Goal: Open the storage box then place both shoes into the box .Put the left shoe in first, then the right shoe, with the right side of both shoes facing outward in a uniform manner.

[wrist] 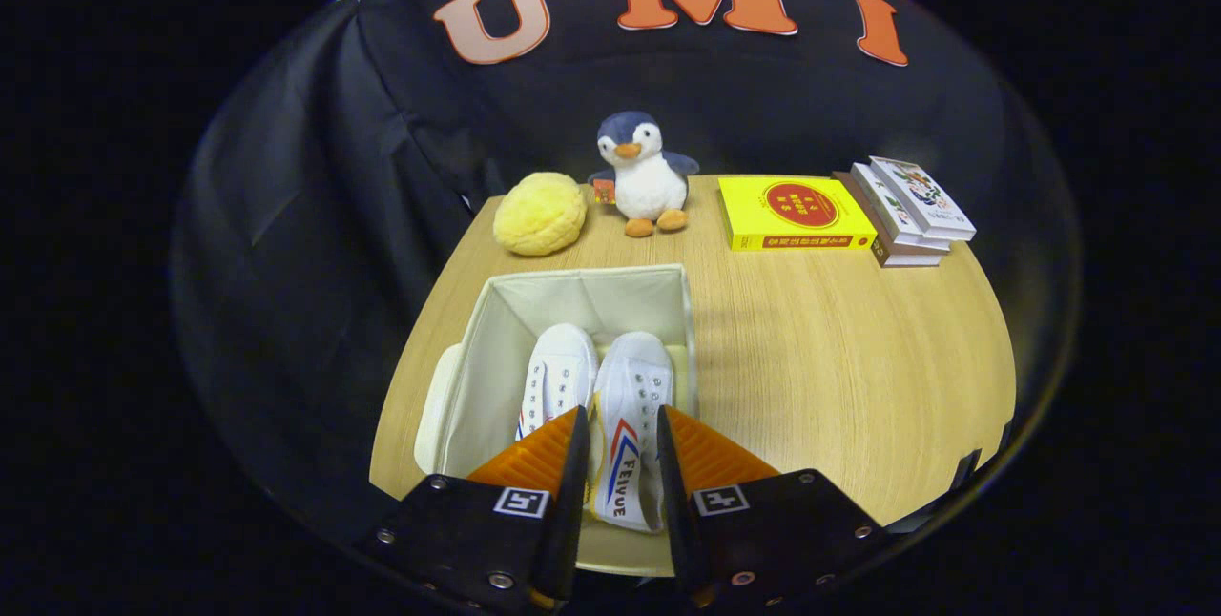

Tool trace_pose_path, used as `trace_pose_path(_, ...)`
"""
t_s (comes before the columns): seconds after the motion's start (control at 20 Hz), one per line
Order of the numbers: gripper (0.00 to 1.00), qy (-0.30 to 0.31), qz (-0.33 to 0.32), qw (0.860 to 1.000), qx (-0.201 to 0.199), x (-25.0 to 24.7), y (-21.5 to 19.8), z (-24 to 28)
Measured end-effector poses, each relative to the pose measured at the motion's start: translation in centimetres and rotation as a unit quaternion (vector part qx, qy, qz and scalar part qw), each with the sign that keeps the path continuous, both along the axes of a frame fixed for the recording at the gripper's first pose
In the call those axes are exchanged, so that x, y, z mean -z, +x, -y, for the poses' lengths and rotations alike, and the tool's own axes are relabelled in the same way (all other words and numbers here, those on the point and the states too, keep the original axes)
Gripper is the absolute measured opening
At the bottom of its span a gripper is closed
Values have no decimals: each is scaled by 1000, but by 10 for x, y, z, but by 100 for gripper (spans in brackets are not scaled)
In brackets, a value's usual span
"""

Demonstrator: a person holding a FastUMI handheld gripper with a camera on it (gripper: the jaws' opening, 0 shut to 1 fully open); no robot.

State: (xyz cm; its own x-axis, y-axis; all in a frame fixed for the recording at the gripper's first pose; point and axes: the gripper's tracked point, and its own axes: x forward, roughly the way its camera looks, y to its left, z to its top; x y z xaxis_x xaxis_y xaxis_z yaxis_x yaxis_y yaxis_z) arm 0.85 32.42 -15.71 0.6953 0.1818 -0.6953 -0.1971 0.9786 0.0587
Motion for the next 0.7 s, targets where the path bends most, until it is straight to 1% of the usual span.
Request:
trace_pose_path(0.05,44,5,12,1000,4,-11,-1,7)
trace_pose_path(0.1,51,10,25,1000,5,-22,-2,14)
trace_pose_path(0.15,54,14,39,999,10,-34,-2,22)
trace_pose_path(0.25,68,16,75,997,17,-61,0,43)
trace_pose_path(0.3,78,18,92,995,21,-72,2,53)
trace_pose_path(0.35,83,20,108,994,25,-83,3,65)
trace_pose_path(0.45,88,22,135,990,30,-104,2,87)
trace_pose_path(0.5,94,23,148,988,32,-112,2,99)
trace_pose_path(0.55,97,25,161,986,36,-120,0,115)
trace_pose_path(0.7,98,34,196,979,45,-149,-6,157)
